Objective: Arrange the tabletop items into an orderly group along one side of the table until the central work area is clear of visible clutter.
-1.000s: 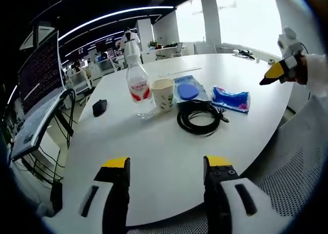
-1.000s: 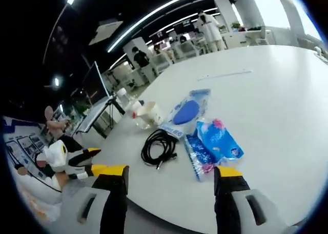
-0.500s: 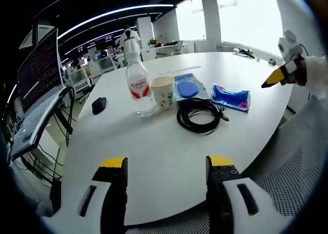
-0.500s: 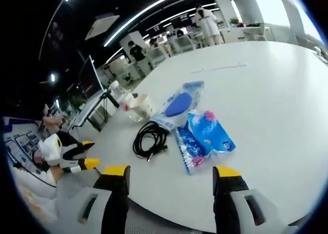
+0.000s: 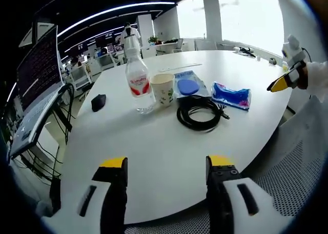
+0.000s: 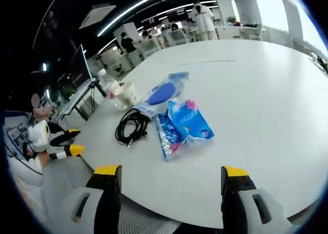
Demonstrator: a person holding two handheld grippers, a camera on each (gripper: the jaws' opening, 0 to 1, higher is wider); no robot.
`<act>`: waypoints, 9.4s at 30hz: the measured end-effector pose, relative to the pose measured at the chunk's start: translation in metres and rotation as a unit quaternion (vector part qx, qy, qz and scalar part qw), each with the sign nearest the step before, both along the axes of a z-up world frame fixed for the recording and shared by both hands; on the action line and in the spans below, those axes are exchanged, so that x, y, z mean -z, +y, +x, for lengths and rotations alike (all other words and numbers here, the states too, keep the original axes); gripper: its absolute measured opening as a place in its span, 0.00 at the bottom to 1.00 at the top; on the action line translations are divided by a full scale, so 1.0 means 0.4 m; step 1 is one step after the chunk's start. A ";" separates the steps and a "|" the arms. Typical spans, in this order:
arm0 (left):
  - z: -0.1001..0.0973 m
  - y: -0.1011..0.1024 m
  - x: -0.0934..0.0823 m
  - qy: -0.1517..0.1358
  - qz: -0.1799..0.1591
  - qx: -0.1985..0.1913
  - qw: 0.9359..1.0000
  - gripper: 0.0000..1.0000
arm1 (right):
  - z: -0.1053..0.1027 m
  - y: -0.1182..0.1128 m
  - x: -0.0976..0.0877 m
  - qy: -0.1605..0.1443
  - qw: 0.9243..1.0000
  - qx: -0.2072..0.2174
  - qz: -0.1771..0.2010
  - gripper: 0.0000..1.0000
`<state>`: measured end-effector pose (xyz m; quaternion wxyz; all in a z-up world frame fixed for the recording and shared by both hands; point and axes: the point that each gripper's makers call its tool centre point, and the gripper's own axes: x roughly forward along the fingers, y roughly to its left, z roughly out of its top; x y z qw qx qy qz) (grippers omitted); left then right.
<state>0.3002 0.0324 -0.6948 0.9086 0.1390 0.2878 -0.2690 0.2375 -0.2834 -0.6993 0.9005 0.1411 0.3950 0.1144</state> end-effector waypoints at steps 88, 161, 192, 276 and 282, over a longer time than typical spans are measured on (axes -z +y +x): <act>0.121 -0.572 -0.132 -0.002 -0.138 0.047 0.989 0.69 | 0.123 -0.059 0.086 0.078 0.990 0.033 0.114 0.71; 0.050 -0.790 -0.027 0.167 -0.160 0.040 0.972 0.00 | 0.131 -0.276 0.014 0.008 0.999 -0.004 0.052 0.06; 0.323 -0.970 -0.095 0.163 -0.116 0.088 0.976 0.00 | 0.388 -0.436 -0.052 -0.020 0.998 0.005 0.056 0.03; 0.259 -1.019 0.046 0.173 -0.113 0.063 0.976 0.78 | 0.322 -0.472 0.019 -0.041 0.998 -0.025 0.032 0.49; 0.201 -0.974 -0.044 0.146 -0.155 0.093 0.973 0.89 | 0.229 -0.411 -0.041 -0.061 0.996 -0.014 0.061 0.54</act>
